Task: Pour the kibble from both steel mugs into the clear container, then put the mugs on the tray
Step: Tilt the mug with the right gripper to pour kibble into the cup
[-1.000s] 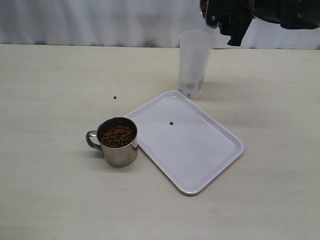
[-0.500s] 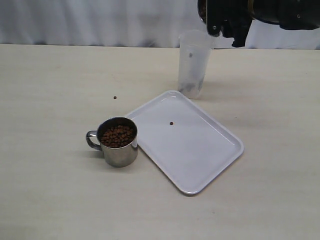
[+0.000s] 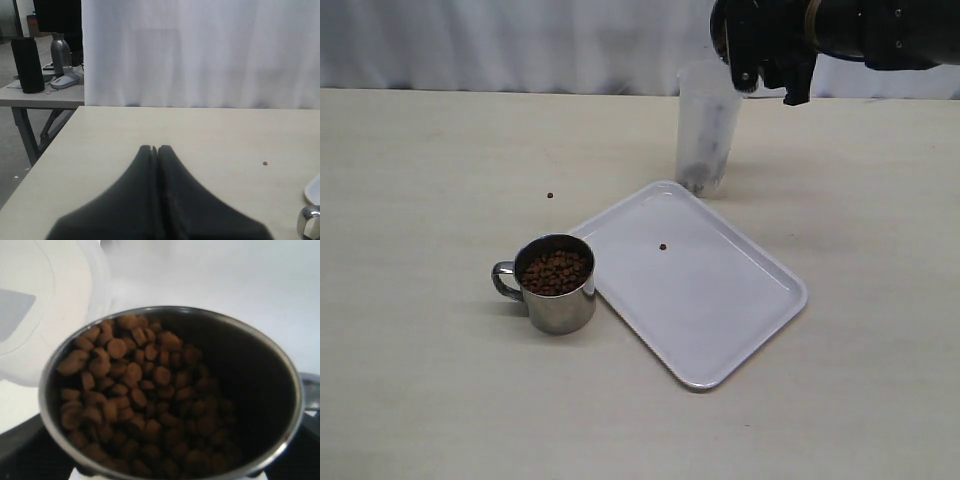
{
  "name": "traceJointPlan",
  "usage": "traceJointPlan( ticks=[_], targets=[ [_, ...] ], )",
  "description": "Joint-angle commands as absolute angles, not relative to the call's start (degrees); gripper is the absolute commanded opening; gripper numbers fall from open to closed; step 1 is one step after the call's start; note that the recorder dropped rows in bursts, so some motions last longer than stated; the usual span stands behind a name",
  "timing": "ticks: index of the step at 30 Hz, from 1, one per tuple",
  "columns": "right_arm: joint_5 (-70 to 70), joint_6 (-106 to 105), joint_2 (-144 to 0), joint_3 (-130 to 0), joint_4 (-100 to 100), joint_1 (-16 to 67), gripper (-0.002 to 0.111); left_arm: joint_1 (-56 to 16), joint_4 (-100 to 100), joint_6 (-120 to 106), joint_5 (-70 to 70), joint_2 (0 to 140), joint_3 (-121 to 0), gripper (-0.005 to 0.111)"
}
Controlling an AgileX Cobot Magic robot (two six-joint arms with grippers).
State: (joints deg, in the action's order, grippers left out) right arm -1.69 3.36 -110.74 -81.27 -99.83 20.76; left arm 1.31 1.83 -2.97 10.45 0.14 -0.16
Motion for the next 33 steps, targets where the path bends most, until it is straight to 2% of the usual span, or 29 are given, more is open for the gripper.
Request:
traceJointPlan(
  ticks=[1,33],
  targets=[
    [-1.68,2.18,-110.12,-81.89,-99.95,20.83,0.005,1.00,2.10,-2.89,10.02,0.00,0.00,0.000],
    [-3.52,-4.77,-110.27,-83.32,-99.95,20.83,0.005,1.00,2.10,-2.89,10.02,0.00,0.00,0.000]
  ],
)
